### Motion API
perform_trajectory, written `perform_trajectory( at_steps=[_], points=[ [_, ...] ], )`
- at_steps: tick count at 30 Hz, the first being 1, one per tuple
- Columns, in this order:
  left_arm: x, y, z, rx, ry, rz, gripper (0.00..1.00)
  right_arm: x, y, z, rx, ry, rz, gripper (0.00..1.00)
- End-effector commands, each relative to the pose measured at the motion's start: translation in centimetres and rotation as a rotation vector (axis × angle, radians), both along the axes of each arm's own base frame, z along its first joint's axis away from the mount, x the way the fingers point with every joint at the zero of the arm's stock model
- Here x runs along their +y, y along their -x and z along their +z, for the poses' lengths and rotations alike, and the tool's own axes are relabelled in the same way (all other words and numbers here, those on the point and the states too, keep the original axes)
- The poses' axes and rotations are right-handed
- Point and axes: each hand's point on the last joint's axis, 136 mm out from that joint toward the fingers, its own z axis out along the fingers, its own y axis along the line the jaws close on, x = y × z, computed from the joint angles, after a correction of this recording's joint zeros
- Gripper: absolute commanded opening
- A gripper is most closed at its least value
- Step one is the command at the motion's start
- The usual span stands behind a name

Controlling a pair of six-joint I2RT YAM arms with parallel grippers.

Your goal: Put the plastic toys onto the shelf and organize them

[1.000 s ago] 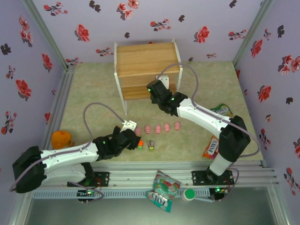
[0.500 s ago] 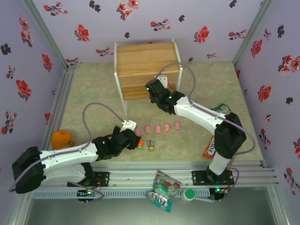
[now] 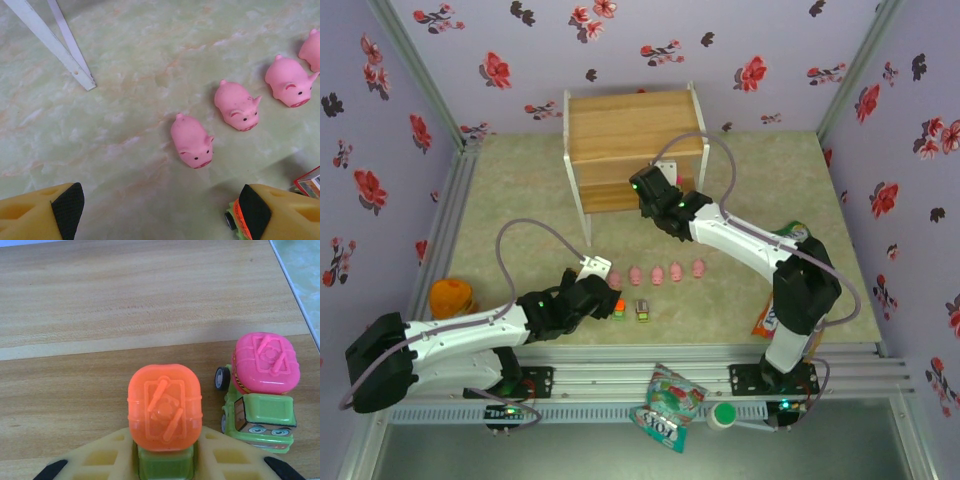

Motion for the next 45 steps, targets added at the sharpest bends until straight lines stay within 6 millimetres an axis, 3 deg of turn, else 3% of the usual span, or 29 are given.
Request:
perform_trajectory(
  at_steps=[1, 30, 45],
  points=[
    [-0.6, -0.1, 0.9, -0.017, 0.022, -0.01, 0.86, 0.4, -1.2, 0.7, -0.022, -0.019, -0.004, 0.3],
    [-0.6, -0.1, 1.1, -0.018, 0.023, -0.011, 0.86, -0.6, -0.5, -1.7, 0.005, 0.01, -0.023, 0.3],
    [-0.5, -0.1, 1.1, -0.017, 0.021, -0.01, 0.86, -0.4, -0.3, -1.2, -0.006, 0.001, -0.019, 0.34]
  ],
)
